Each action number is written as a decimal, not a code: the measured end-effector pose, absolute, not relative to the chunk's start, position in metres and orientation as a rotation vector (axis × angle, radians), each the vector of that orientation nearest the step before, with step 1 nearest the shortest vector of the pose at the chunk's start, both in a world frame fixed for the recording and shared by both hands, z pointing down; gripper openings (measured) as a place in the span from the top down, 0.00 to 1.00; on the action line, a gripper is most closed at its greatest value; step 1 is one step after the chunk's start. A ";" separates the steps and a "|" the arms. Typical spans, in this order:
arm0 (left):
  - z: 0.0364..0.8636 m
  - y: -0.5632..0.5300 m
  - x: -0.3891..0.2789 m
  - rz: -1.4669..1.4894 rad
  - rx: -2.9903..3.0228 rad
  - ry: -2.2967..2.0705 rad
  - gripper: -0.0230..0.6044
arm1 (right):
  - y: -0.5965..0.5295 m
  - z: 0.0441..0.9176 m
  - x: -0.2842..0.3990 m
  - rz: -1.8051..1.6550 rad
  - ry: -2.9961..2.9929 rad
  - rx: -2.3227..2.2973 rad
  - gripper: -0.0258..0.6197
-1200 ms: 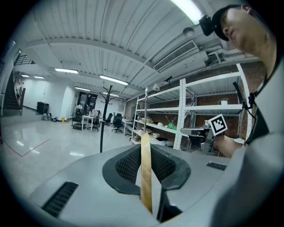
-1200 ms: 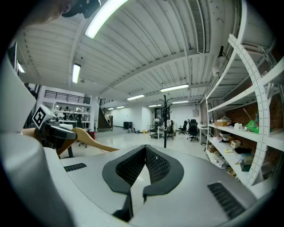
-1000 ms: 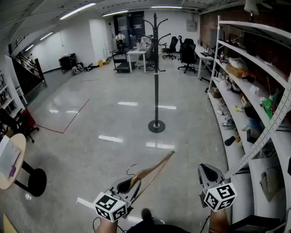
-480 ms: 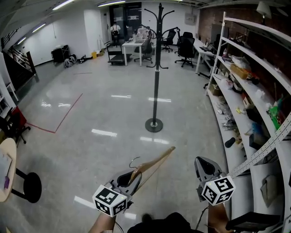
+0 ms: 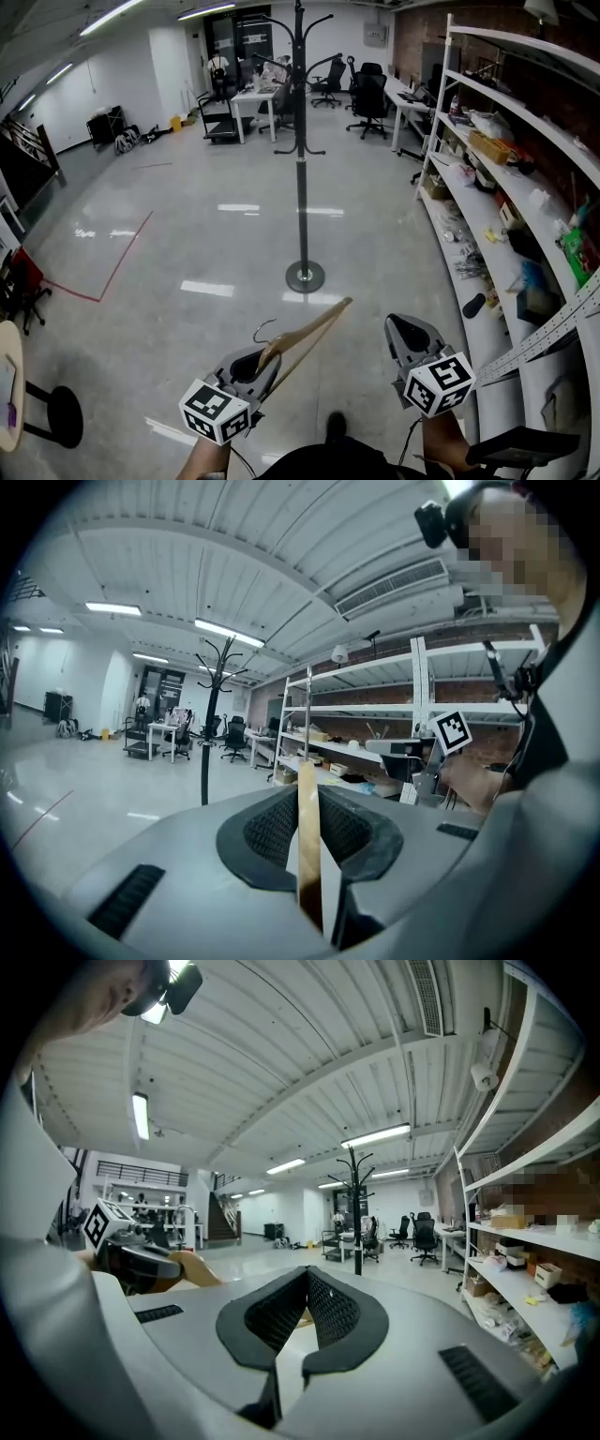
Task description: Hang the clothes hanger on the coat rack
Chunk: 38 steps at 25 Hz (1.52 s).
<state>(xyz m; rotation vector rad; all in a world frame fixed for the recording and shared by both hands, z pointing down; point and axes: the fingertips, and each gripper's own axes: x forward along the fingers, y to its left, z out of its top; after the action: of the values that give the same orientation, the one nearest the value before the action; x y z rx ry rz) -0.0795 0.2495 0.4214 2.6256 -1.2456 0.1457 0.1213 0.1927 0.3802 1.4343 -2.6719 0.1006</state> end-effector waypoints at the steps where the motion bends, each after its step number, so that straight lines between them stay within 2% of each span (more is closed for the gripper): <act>1: 0.421 0.233 -0.074 0.155 2.624 -1.251 0.88 | 0.176 0.380 0.126 0.099 -2.681 1.425 0.95; 9: 0.403 0.110 -0.039 0.171 2.644 -1.260 0.88 | 0.039 0.370 0.157 0.102 -2.707 1.448 0.95; 17: 0.421 -0.009 -0.052 0.196 2.622 -1.229 0.88 | -0.077 0.381 0.144 0.159 -2.712 1.473 0.95; 25: 0.424 -0.169 -0.086 0.211 2.688 -1.151 0.88 | -0.220 0.376 0.093 0.133 -2.674 1.524 0.95; 30: 0.433 -0.239 -0.081 0.213 2.664 -1.090 0.88 | -0.284 0.379 0.074 0.138 -2.668 1.480 0.95; 38: 0.454 -0.352 -0.063 0.225 2.614 -1.166 0.88 | -0.394 0.386 0.084 0.122 -2.737 1.380 0.95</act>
<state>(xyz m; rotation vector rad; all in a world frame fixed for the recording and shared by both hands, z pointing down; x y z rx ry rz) -0.0634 -0.3520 0.4542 2.6143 -1.1665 0.2246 0.0839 -0.3936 0.3856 1.3804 -2.7375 0.1218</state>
